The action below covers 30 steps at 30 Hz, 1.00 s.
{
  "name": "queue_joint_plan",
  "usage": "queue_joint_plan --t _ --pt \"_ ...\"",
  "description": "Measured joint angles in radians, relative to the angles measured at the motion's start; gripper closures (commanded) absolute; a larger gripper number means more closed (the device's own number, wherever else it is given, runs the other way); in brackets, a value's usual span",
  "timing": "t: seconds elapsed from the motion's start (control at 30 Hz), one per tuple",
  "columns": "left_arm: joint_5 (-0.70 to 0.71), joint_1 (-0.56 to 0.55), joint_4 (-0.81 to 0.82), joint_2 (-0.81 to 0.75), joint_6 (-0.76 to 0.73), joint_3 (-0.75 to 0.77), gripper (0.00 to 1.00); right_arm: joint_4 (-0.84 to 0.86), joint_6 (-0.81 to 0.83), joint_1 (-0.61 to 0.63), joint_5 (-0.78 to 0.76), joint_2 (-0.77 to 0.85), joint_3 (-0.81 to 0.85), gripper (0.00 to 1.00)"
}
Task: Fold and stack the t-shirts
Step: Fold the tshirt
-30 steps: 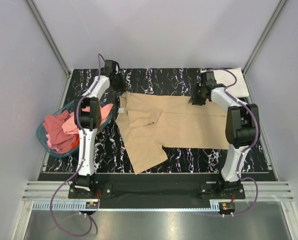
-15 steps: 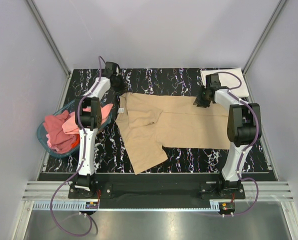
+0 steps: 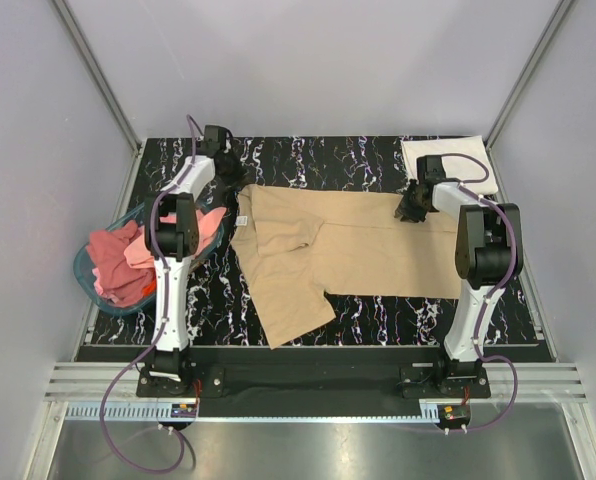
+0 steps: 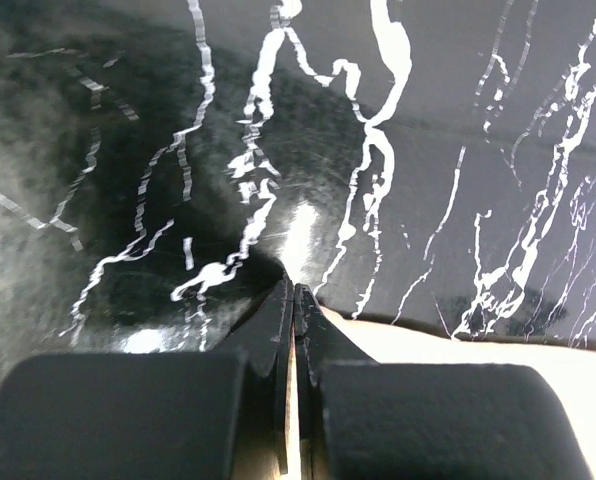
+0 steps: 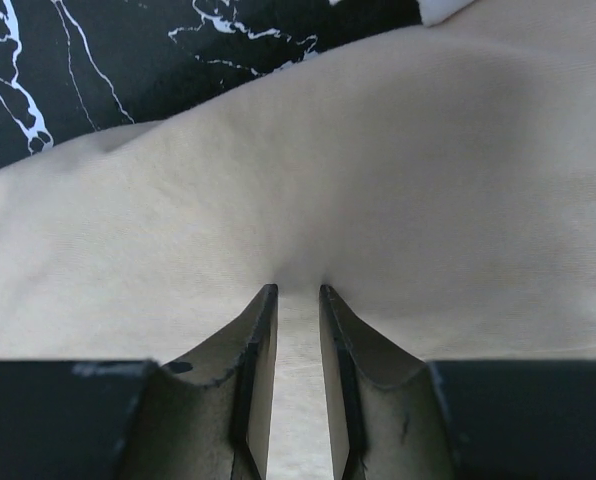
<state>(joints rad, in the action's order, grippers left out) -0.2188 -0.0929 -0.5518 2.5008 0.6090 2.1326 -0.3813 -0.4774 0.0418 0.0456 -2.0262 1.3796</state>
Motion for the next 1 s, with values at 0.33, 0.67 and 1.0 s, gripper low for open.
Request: queue_joint_plan --t 0.33,0.67,1.0 --pt "0.04 0.007 0.0 -0.024 0.047 -0.035 1.0 0.006 -0.006 -0.003 -0.003 -0.001 0.0 0.7" --pt "0.068 0.029 -0.019 -0.056 0.088 -0.076 0.97 0.018 -0.017 -0.003 -0.003 -0.004 0.0 0.7" --pt "0.042 0.045 -0.04 -0.126 0.042 -0.113 0.73 0.012 -0.055 0.003 0.072 0.024 0.005 0.58"
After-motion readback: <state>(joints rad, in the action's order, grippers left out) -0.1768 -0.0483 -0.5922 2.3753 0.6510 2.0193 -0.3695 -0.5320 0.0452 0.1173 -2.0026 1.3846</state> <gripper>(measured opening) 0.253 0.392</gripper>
